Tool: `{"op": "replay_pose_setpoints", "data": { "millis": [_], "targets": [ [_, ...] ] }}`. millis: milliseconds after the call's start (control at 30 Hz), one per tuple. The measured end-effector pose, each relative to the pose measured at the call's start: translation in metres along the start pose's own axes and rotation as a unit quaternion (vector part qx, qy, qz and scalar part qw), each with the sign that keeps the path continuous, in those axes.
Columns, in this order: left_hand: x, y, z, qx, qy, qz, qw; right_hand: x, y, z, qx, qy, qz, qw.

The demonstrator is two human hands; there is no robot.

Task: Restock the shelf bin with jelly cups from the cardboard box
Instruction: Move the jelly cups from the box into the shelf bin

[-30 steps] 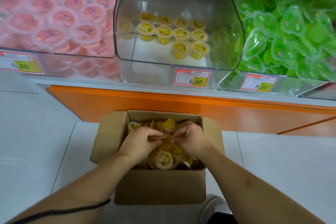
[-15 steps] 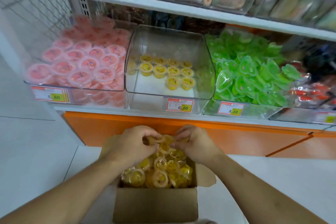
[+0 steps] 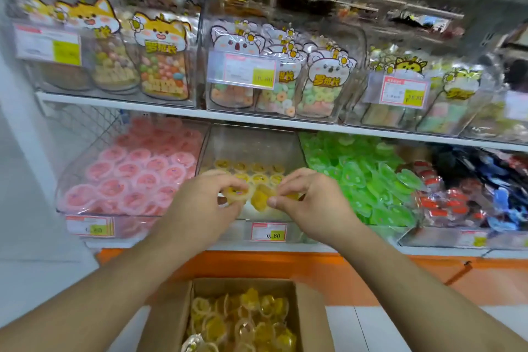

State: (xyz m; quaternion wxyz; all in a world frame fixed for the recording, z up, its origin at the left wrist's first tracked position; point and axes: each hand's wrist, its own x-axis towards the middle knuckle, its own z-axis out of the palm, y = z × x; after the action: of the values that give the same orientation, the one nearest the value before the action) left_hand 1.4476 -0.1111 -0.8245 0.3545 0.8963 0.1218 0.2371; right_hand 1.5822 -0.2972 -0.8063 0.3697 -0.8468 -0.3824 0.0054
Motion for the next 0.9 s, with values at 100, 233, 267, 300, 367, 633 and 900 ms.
{"op": "replay_pose_setpoints", "data": {
  "millis": [100,233,267,300,367,633,900],
  "targets": [
    [0.025,-0.014,0.022,0.045,-0.008,-0.043,0.998,0.033,0.011,0.028,-0.098,-0.026,0.012,0.995],
    [0.041,-0.032,0.043,0.070,-0.047,-0.111,0.990,0.057,0.033,0.057,-0.118,-0.080,0.065,0.988],
    [0.041,-0.037,0.047,0.062,-0.057,-0.130,0.988,0.059,0.038,0.061,-0.121,-0.090,0.071,0.986],
    [0.041,-0.041,0.049,0.056,-0.069,-0.144,0.986,0.060,0.042,0.065,-0.125,-0.098,0.074,0.985],
    [0.041,-0.047,0.053,0.063,-0.098,-0.146,0.982,0.060,0.049,0.074,-0.126,-0.104,0.073,0.984],
    [0.025,-0.039,0.034,0.083,-0.116,-0.084,0.986,0.055,0.054,0.072,-0.103,-0.097,0.053,0.989],
    [0.004,-0.046,-0.015,0.087,-0.035,0.026,0.995,0.046,0.039,0.064,-0.089,-0.080,0.036,0.992]
  ]
}}
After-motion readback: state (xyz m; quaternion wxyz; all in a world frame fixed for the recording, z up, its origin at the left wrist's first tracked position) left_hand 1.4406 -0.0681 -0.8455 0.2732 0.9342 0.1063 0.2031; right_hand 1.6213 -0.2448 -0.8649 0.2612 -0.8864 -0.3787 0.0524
